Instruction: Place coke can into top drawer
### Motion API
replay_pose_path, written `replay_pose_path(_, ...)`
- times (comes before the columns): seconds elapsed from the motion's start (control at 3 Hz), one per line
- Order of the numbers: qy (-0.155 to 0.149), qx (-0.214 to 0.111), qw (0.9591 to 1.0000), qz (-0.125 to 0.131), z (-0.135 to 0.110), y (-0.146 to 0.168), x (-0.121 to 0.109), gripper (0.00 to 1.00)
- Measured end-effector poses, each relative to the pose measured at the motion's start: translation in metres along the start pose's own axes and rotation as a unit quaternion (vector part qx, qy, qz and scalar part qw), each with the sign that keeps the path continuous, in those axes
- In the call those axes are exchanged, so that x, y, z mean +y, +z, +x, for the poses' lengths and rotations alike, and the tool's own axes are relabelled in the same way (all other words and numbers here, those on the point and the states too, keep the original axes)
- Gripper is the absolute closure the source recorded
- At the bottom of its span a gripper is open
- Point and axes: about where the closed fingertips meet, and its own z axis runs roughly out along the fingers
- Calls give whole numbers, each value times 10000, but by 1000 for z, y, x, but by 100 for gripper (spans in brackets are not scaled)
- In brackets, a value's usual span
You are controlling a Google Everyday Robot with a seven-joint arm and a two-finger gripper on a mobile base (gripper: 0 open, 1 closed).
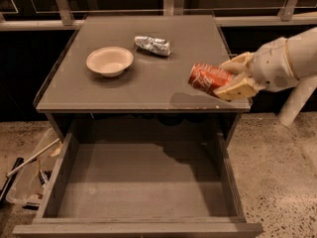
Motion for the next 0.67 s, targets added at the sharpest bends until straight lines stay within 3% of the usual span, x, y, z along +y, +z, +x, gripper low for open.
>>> replay_pose_path(0.33,83,85,9998,141,34,-12,38,100)
replay_pose_path(0.67,267,83,9996,103,70,1,73,100)
